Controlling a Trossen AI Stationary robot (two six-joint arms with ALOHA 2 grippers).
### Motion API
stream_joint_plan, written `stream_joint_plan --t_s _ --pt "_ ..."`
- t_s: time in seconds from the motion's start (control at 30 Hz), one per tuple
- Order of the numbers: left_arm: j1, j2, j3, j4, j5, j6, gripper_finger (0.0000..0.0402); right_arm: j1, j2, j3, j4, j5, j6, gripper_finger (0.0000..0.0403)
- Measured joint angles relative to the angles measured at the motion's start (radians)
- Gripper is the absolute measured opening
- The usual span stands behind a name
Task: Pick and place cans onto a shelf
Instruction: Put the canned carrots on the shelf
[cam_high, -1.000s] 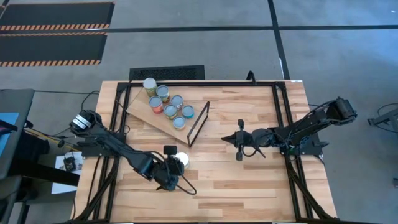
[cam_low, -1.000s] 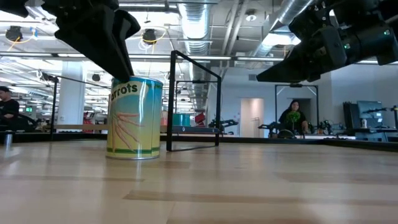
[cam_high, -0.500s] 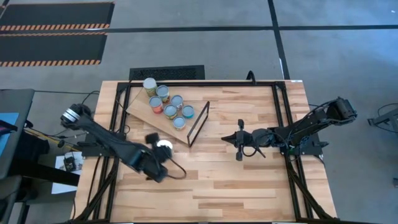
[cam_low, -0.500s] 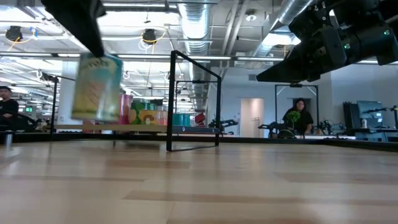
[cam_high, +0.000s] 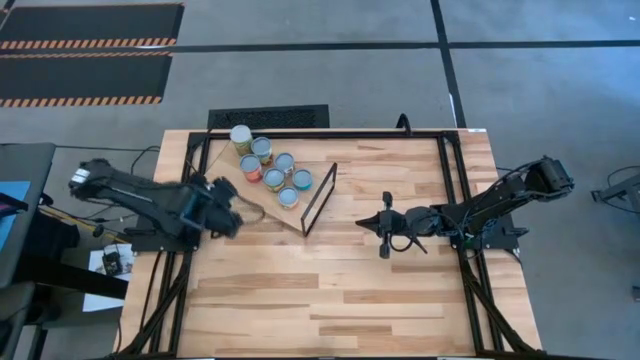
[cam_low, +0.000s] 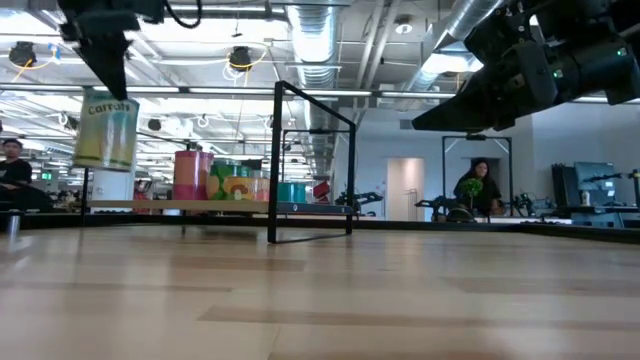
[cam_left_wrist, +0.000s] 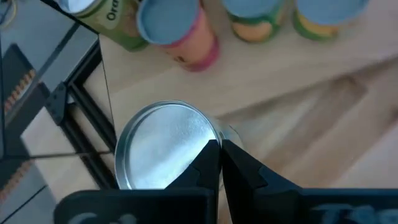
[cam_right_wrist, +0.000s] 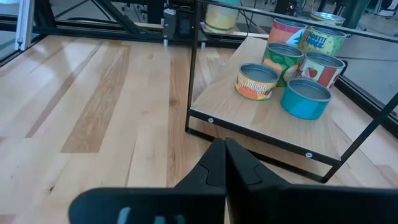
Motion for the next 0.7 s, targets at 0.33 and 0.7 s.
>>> stream_joint_plan --t_s 0.33,0.7 --pt "0.400 -0.170 -0.130 0.263 0.052 0.387 0.0000 0.016 0.000 0.000 0.009 0.001 -0.003 0.0009" --pt "0.801 -0.099 -0.131 0.472 0.190 0.717 0.0000 0.018 0.000 0.000 0.031 0.000 -0.003 0.0009"
